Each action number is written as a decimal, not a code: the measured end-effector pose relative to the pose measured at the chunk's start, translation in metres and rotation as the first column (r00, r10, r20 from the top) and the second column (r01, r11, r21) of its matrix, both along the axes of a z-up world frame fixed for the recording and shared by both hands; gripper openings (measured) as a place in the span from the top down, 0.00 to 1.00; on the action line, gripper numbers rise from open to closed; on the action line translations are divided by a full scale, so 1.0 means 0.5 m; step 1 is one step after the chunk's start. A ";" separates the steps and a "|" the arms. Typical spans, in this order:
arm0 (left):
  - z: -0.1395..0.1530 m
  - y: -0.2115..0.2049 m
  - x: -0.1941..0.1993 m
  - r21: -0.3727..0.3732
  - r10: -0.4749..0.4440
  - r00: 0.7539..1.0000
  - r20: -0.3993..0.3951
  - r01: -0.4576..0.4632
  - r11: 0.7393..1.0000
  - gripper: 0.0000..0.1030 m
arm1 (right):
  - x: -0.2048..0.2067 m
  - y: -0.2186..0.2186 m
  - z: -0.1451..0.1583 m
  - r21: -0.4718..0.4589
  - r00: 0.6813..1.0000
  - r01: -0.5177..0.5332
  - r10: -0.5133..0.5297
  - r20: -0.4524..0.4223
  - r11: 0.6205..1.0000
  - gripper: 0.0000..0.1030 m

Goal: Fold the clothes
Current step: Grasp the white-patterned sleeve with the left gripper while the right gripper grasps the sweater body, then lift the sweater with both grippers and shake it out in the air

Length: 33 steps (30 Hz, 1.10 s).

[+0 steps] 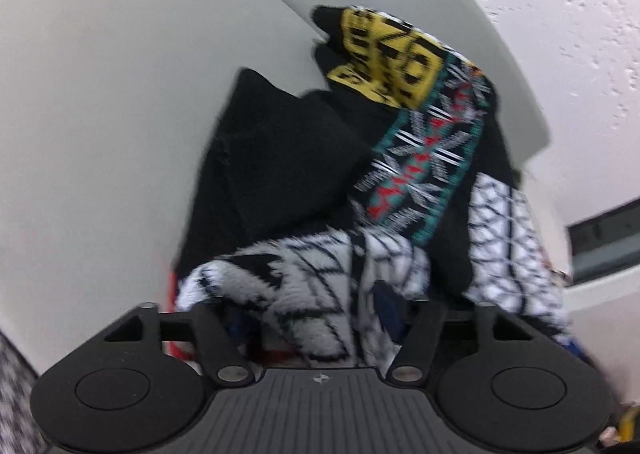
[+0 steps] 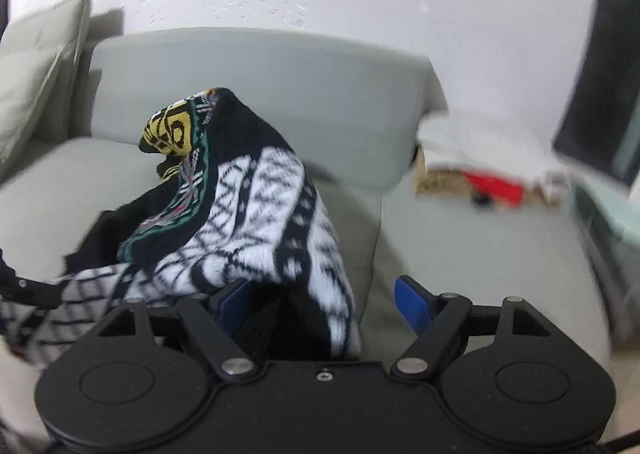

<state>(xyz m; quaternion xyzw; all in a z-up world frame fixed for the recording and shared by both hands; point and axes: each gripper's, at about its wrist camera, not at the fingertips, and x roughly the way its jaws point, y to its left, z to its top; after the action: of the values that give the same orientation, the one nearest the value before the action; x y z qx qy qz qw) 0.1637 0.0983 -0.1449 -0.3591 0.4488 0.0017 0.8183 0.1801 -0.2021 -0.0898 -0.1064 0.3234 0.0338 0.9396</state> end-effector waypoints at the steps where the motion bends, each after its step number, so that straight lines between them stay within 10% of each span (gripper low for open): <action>1: -0.001 0.004 0.007 0.036 0.002 1.000 0.002 -0.002 0.999 0.68 | 0.009 0.019 -0.002 -0.049 0.999 -0.028 0.029 0.026 0.998 0.26; 2: 0.001 0.008 0.014 0.073 0.000 1.000 0.014 -0.001 0.997 0.70 | 0.016 0.039 -0.005 -0.101 0.997 -0.058 0.063 0.049 0.993 0.28; 5: 0.024 0.021 0.037 0.152 0.006 0.999 0.042 -0.013 0.988 0.76 | 0.044 0.086 -0.010 -0.216 0.989 -0.126 0.139 0.048 0.968 0.84; 9: 0.159 0.032 0.053 0.367 -0.057 0.971 0.232 -0.034 0.930 0.79 | 0.087 0.003 0.076 0.101 0.995 0.077 -0.082 0.048 0.992 0.87; 15: 0.363 0.013 -0.043 0.637 -0.301 0.810 0.503 -0.111 0.763 0.81 | -0.027 -0.193 0.165 0.601 0.932 0.305 -0.361 -0.028 0.739 0.87; 18: 0.308 0.007 -0.125 0.688 -0.350 0.839 0.417 -0.041 0.724 0.81 | -0.115 -0.238 0.102 0.669 0.904 0.416 -0.361 -0.229 0.616 0.85; 24: 0.086 0.058 -0.256 0.580 -0.238 0.967 0.088 0.144 0.802 0.80 | -0.218 -0.244 -0.080 0.513 0.790 0.572 -0.262 -0.554 0.640 0.73; 26: 0.053 0.068 -0.293 0.571 -0.210 0.977 0.041 0.149 0.807 0.73 | -0.239 -0.233 -0.078 0.517 0.813 0.531 -0.233 -0.533 0.671 0.64; 29: 0.073 0.080 -0.318 0.604 -0.181 0.981 0.075 0.100 0.791 0.40 | -0.253 -0.208 -0.030 0.476 0.864 0.461 -0.256 -0.435 0.749 0.18; 33: 0.089 0.086 -0.301 0.637 -0.156 0.985 0.074 0.073 0.767 0.35 | -0.248 -0.177 0.023 0.435 0.933 0.337 -0.232 -0.276 0.835 0.18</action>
<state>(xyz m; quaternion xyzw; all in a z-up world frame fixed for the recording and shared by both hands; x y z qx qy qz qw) 0.0131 0.1411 -0.1006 -0.0349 0.3922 0.0803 0.9157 0.0561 -0.2906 -0.0785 0.1810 0.4158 -0.0174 0.8911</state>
